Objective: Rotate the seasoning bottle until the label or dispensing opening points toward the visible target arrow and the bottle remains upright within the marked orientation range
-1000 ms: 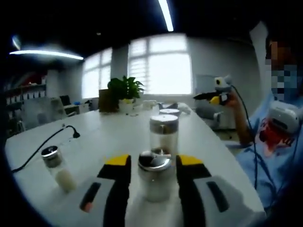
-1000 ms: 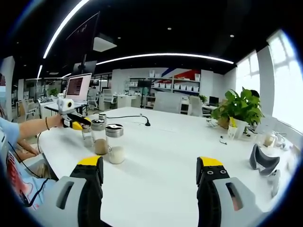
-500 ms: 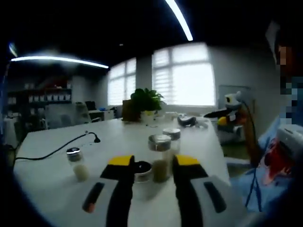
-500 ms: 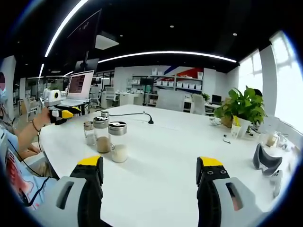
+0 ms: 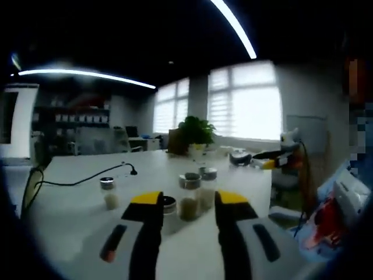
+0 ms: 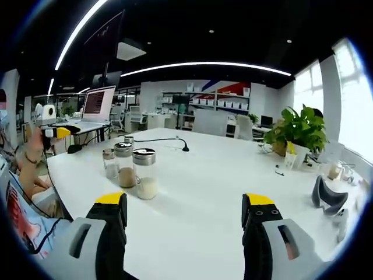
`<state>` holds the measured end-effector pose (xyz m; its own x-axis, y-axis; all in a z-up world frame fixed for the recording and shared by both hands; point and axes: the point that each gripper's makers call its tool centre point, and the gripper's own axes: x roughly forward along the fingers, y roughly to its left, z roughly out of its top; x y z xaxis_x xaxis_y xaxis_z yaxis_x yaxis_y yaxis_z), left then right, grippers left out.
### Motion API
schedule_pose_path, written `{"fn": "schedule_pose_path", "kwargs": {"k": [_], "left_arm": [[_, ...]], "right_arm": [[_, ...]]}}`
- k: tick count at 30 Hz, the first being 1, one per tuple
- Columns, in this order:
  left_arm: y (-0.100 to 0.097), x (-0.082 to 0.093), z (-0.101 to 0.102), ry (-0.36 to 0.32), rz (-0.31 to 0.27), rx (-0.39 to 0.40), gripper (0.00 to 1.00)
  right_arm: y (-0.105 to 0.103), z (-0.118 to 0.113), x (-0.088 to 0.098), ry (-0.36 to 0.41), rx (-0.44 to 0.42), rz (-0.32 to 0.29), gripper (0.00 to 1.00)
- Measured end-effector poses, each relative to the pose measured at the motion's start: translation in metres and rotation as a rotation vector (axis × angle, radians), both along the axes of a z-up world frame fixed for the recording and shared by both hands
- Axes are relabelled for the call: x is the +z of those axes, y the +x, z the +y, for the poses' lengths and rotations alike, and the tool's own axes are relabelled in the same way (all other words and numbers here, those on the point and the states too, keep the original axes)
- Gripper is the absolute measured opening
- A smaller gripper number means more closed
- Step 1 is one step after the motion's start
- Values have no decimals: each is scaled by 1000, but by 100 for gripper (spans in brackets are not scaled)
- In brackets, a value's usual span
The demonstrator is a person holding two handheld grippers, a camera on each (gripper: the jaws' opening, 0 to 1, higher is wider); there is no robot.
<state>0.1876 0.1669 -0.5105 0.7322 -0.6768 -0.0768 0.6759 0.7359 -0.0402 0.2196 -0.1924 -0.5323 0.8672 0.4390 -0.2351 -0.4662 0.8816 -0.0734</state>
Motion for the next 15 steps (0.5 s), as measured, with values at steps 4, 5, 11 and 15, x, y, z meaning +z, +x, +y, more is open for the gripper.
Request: {"fn": "schedule_pose_path", "kwargs": {"k": [4,5,11,15], "left_arm": [[-3,-5,7,61,-14,49,37],[-5,-5,9,63,-14,53,37],[-6,-2,15,30,-13,78,37],[-1,-2,18,27,-10,97,37]], "right_arm": [[-1,1,1,-10,6,-4,83],[-1,0,2,-16,4,-6,83],[-2,-2,3,-21,0,-13,83],[-1,-2,1,-20,3,-7,83]]}}
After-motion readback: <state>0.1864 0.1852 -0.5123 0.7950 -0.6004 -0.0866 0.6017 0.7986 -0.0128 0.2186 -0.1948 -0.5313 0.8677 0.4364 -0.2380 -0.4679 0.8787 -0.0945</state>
